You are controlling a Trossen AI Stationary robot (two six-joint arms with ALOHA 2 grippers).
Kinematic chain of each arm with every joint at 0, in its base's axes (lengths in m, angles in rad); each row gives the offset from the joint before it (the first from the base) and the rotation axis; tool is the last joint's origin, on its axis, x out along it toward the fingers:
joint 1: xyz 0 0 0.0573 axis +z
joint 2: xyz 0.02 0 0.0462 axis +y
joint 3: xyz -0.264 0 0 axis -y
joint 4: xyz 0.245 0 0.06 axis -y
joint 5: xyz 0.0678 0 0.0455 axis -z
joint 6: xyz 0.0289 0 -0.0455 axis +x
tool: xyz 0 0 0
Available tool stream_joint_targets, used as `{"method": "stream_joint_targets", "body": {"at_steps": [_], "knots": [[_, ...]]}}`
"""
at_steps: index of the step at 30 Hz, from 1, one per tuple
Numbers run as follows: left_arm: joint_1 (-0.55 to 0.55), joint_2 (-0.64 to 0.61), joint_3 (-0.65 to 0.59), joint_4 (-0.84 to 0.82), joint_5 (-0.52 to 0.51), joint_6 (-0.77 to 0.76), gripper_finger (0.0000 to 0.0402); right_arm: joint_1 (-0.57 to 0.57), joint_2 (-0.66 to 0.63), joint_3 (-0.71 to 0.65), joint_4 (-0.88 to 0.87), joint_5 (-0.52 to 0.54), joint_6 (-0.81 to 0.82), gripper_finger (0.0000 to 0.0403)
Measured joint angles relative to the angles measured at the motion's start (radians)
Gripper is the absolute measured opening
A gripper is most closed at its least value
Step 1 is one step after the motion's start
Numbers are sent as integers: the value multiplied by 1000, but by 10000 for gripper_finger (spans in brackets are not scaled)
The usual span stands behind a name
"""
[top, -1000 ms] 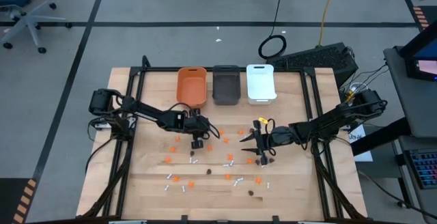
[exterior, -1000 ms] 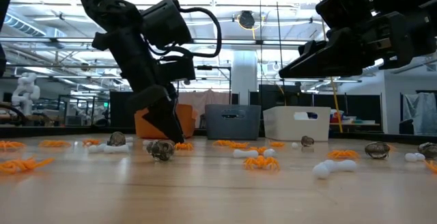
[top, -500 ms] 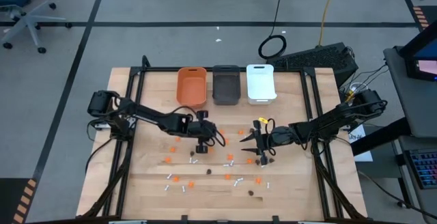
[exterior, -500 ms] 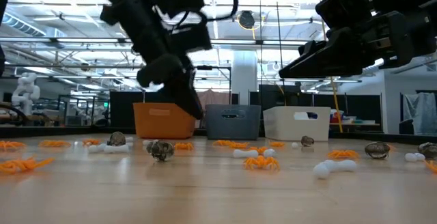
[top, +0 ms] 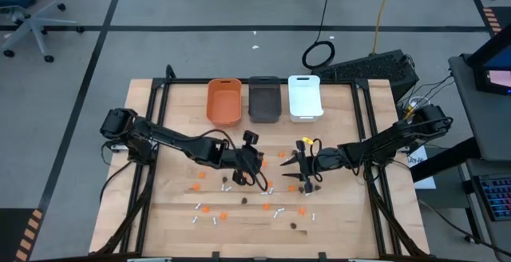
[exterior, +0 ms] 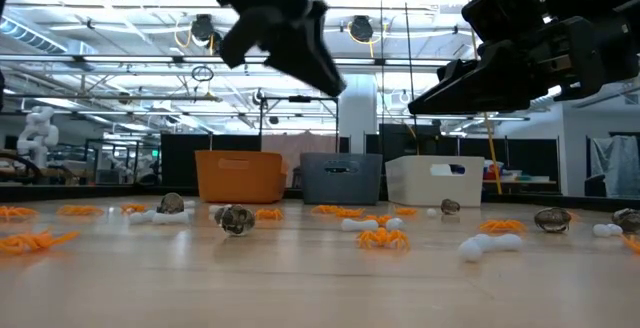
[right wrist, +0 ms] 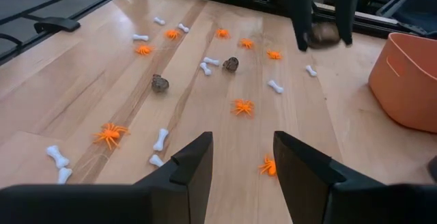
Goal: Sort Halloween decoration
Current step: Put the black skull toy into the black bin
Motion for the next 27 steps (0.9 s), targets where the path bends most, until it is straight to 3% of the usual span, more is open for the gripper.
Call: {"method": "stream_joint_targets", "body": {"at_steps": [13, 21, 27], "knots": [[-59, -1, 43, 4, -61, 443, 55, 0, 0, 0, 0, 0, 1, 139], [-66, -1, 43, 7, -101, 558, 55, 0, 0, 0, 0, 0, 1, 139], [-66, -1, 44, 7, -131, 560, 55, 0, 0, 0, 0, 0, 1, 139]]}}
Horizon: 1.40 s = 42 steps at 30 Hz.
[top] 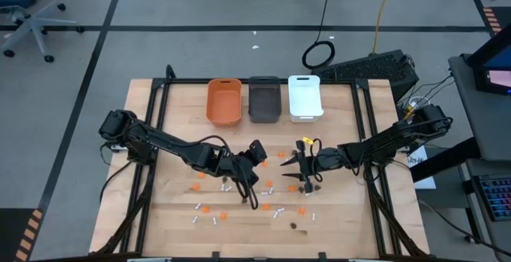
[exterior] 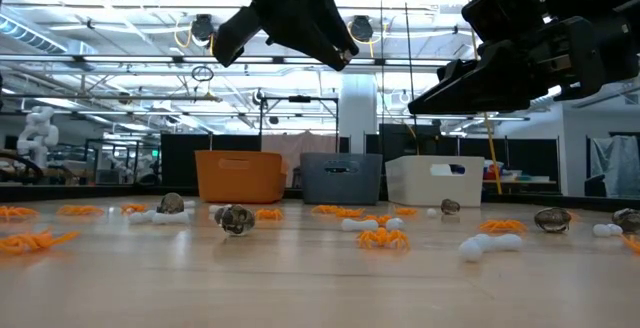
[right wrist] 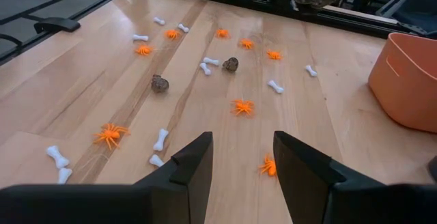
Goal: Sort Halloween decoration
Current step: Put the black skull toy into the black bin
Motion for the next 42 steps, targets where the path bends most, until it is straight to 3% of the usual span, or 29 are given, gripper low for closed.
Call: {"method": "stream_joint_targets", "body": {"at_steps": [19, 36, 42], "knots": [[0, 0, 0, 0, -3, -41, 55, 0, 0, 0, 0, 0, 0, 139], [3, 0, 0, 0, 22, -580, 69, 0, 0, 0, 0, 0, 0, 139], [3, 0, 0, 0, 35, -885, 69, 0, 0, 0, 0, 1, 0, 139]]}}
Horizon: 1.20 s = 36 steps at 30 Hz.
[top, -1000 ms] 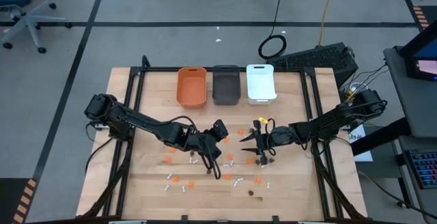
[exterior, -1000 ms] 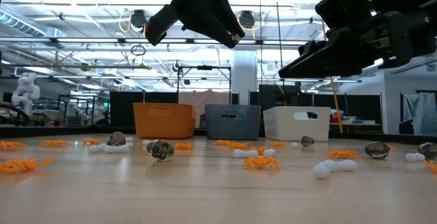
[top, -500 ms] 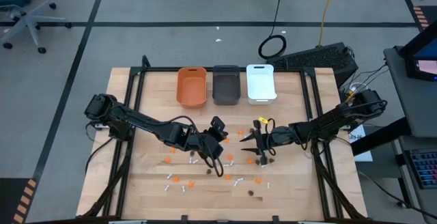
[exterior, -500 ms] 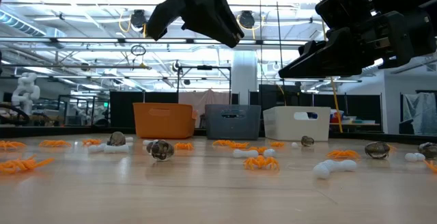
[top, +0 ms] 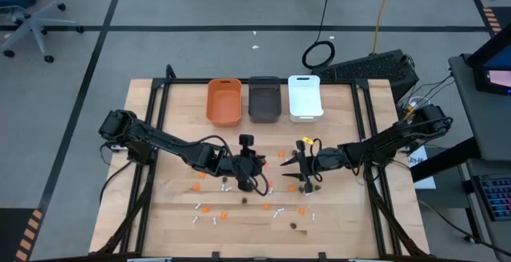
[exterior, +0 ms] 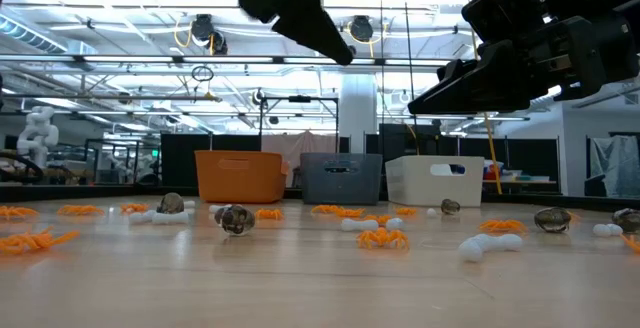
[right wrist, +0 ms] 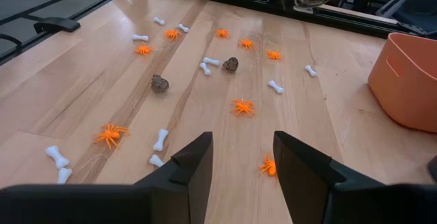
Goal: Sort Halloween decoration
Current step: Put the black skull toy into the black bin
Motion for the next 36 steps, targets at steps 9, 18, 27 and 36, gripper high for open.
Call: {"method": "stream_joint_targets", "body": {"at_steps": [9, 18, 27, 36], "knots": [[0, 0, 0, 37, 0, -469, 70, 0, 0, 0, 0, 24, 0, 139], [0, 0, 0, 159, 0, -724, 70, 0, 0, 0, 0, 52, 40, 139], [-1, 0, 0, 154, 0, -828, 70, 0, 0, 0, -4, 49, 79, 139], [9, 0, 0, 153, 0, -661, 70, 0, 0, 0, -20, 48, 84, 139]]}}
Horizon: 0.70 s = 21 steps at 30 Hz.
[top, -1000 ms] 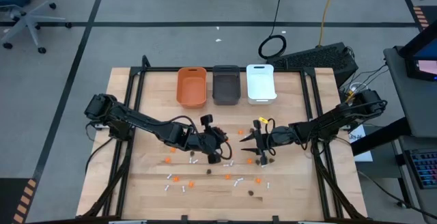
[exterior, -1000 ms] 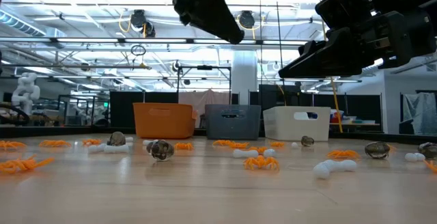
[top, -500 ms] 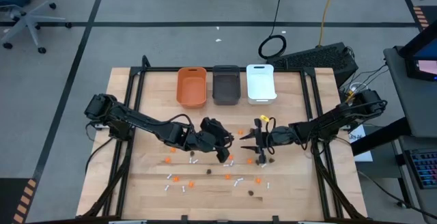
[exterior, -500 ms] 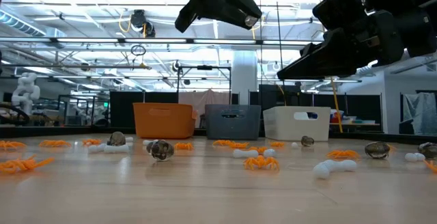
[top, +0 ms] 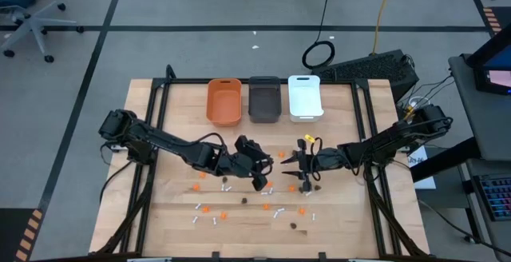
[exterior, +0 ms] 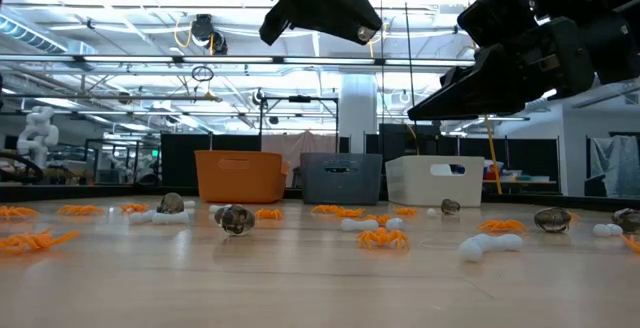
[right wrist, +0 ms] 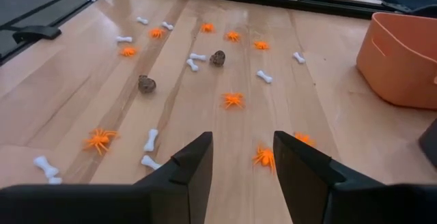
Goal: Sort Halloween decoration
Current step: Put the black skull toy into the black bin
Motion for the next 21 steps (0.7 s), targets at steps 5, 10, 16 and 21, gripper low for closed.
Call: {"method": "stream_joint_targets", "body": {"at_steps": [5, 10, 16, 21], "knots": [[54, -27, 0, -5, 26, 57, 70, 0, 0, 0, 0, 0, 4, 139], [156, -68, 0, -23, 165, 108, 70, 0, 0, 0, -5, 0, 21, 139], [310, -83, 29, -94, 269, 185, 70, 0, 0, 0, -26, -1, 21, 139], [436, -82, 32, -113, 310, 248, 70, 0, 0, 0, -49, -1, 25, 139]]}}
